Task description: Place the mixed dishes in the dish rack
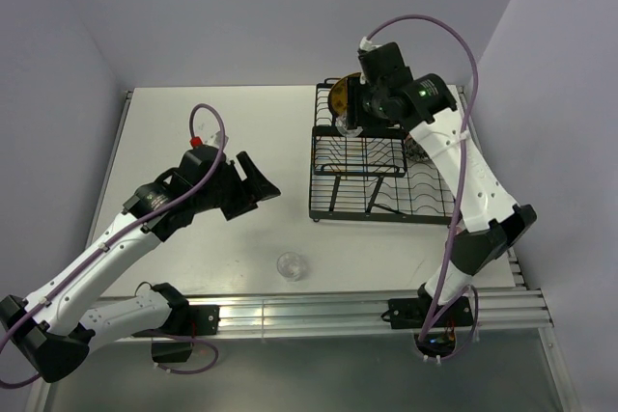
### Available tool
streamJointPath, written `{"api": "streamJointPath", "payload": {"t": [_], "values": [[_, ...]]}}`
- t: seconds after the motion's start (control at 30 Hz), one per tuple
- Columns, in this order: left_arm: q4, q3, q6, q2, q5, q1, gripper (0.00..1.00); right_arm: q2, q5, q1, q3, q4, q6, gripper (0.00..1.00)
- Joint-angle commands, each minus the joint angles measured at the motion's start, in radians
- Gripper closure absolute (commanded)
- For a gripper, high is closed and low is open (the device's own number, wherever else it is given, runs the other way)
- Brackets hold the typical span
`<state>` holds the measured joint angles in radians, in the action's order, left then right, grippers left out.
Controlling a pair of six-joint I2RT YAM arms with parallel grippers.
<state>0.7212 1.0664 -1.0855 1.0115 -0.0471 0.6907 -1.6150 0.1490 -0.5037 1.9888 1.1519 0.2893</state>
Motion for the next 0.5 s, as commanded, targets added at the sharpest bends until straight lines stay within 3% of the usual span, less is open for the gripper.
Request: {"api": "streamJointPath", "payload": {"t": [0.0,0.47], "values": [[-0.006,0.004,0.002,-0.005,0.001,-0.002,0.23,-0.028,0.087,-0.027,0.053,0.025,-0.007,1.0],[0.024,0.007,0.015,-0.01,0.01,0.0,0.23,-0.08,0.161,-0.029,0.041,0.08,-0.006,1.0]]}}
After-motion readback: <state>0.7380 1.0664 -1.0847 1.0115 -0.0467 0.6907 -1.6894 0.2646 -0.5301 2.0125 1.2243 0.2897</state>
